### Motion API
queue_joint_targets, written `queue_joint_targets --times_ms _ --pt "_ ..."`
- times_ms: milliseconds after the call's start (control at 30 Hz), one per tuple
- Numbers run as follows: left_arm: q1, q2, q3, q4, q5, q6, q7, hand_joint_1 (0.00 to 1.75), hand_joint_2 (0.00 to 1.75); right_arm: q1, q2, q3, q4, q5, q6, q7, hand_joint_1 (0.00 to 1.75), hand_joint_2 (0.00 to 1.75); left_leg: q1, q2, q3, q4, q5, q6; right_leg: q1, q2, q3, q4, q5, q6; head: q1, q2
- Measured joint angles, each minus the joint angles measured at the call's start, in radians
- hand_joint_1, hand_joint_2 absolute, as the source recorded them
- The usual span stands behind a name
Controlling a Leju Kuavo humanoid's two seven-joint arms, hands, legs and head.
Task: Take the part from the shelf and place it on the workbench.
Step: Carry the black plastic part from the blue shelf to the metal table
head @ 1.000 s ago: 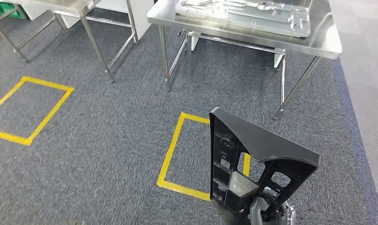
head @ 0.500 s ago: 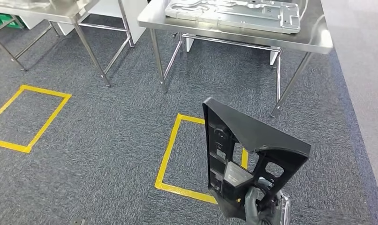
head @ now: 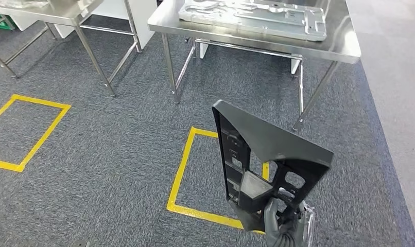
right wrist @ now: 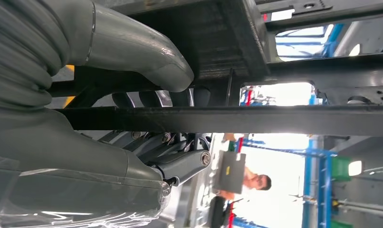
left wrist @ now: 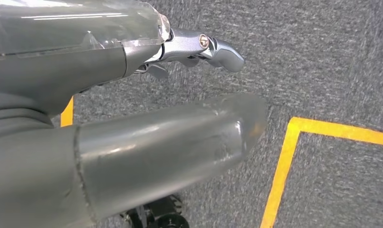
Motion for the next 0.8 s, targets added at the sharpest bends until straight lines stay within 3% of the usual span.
queue_joint_targets --times_ms 67,100,133,167,233,267,333,433,500,600,633,667,700,767,800 --pt "0.000 0.000 -0.002 0.000 -0.002 0.000 0.000 0.00 0.00 -0.006 -0.006 0.004 -0.003 0.001 -0.006 0.003 1.75 1.75 0.000 0.002 0.003 0.000 -0.004 0.004 -0.006 -0.002 -0.068 0.119 -0.056 0.009 0.004 0.000" --pt "0.000 0.000 -0.004 0.000 -0.002 0.000 0.000 0.00 0.00 -0.007 -0.008 0.005 -0.004 0.001 -0.008 0.006 1.75 1.75 0.000 0.002 0.004 0.000 -0.007 0.004 -0.009 -0.003 -0.101 0.169 -0.073 0.012 0.004 0.000" --pt "0.000 0.000 -0.005 0.000 -0.003 0.000 0.000 0.00 0.00 -0.007 -0.012 0.005 -0.005 0.001 -0.012 0.010 1.75 1.75 0.000 0.002 0.008 0.000 -0.010 0.003 -0.011 -0.004 -0.121 0.190 -0.071 0.014 0.004 0.000" --pt "0.001 -0.001 -0.006 0.000 -0.003 -0.001 0.000 0.00 0.00 -0.007 -0.015 0.005 -0.006 0.001 -0.015 0.014 1.75 1.75 0.001 0.002 0.013 0.000 -0.015 0.001 -0.013 -0.005 -0.122 0.175 -0.048 0.014 0.004 0.000" --pt "0.001 -0.003 -0.009 0.000 -0.004 -0.002 0.000 0.00 0.00 -0.009 -0.020 0.005 -0.010 0.001 -0.021 0.020 1.75 1.75 0.003 0.002 0.029 -0.001 -0.027 -0.005 -0.016 -0.009 -0.078 0.058 0.036 0.013 0.004 0.000" --pt "0.001 -0.004 -0.010 0.000 -0.004 -0.002 -0.001 0.00 0.00 -0.010 -0.022 0.005 -0.012 0.001 -0.023 0.022 1.75 1.75 0.003 0.002 0.037 -0.001 -0.033 -0.010 -0.013 -0.013 -0.054 -0.002 0.056 0.010 0.004 0.000" --pt "0.000 -0.004 -0.011 0.000 -0.005 -0.003 -0.001 0.00 0.00 -0.013 -0.026 0.005 -0.018 0.001 -0.025 0.027 1.75 1.75 0.002 0.004 0.049 -0.004 -0.042 -0.023 -0.007 -0.018 -0.031 -0.066 0.063 -0.003 0.006 0.000" --pt "-0.001 -0.005 -0.012 0.000 -0.006 -0.005 -0.002 0.00 0.00 -0.012 -0.029 0.005 -0.024 0.000 -0.028 0.033 1.75 1.75 0.001 0.006 0.062 0.011 -0.044 -0.041 -0.006 -0.015 -0.015 -0.079 0.063 -0.027 0.006 0.000" --pt "-0.003 -0.006 -0.013 0.000 -0.006 -0.007 -0.003 0.00 0.00 -0.015 -0.030 0.005 -0.028 0.000 -0.028 0.034 1.75 1.75 0.003 0.006 0.035 0.076 -0.059 -0.046 -0.006 -0.013 0.008 -0.085 0.054 -0.041 0.001 0.000" --pt "-0.001 -0.006 -0.013 0.000 -0.006 -0.008 -0.004 0.00 0.00 -0.018 -0.032 0.006 -0.030 -0.001 -0.028 0.036 1.75 1.75 0.003 0.005 -0.076 0.244 -0.126 -0.048 -0.001 -0.011 0.032 -0.087 0.032 -0.055 -0.006 0.000" --pt "0.001 -0.006 -0.013 0.000 -0.006 -0.009 -0.004 0.00 0.00 -0.017 -0.033 0.006 -0.030 -0.001 -0.028 0.037 1.75 1.75 0.002 0.004 -0.106 0.273 -0.139 -0.047 0.002 -0.008 0.042 -0.087 0.024 -0.057 -0.007 0.000" --pt "0.003 -0.006 -0.013 0.000 -0.006 -0.009 -0.004 0.00 0.00 -0.017 -0.035 0.006 -0.030 -0.002 -0.028 0.038 1.75 1.75 0.001 0.004 -0.123 0.272 -0.134 -0.044 0.005 -0.006 0.053 -0.087 0.014 -0.057 -0.008 0.000" --pt "0.004 -0.006 -0.013 0.000 -0.006 -0.010 -0.004 0.00 0.00 -0.017 -0.035 0.006 -0.030 -0.002 -0.028 0.038 1.75 1.75 0.000 0.004 -0.124 0.239 -0.109 -0.040 0.008 -0.004 0.068 -0.087 0.004 -0.057 -0.008 0.000" --pt "0.005 -0.005 -0.013 0.000 -0.006 -0.011 -0.004 0.00 0.00 -0.017 -0.037 0.006 -0.030 -0.002 -0.028 0.038 1.75 1.75 -0.007 0.004 -0.102 0.127 -0.018 -0.026 0.011 -0.004 0.095 -0.087 -0.018 -0.054 -0.006 0.000" --pt "0.005 -0.005 -0.013 0.000 -0.006 -0.011 -0.005 0.00 0.00 -0.017 -0.037 0.006 -0.031 -0.002 -0.028 0.039 1.75 1.75 -0.012 0.004 -0.092 0.081 0.011 -0.018 0.010 -0.002 0.103 -0.088 -0.027 -0.051 -0.004 0.000"
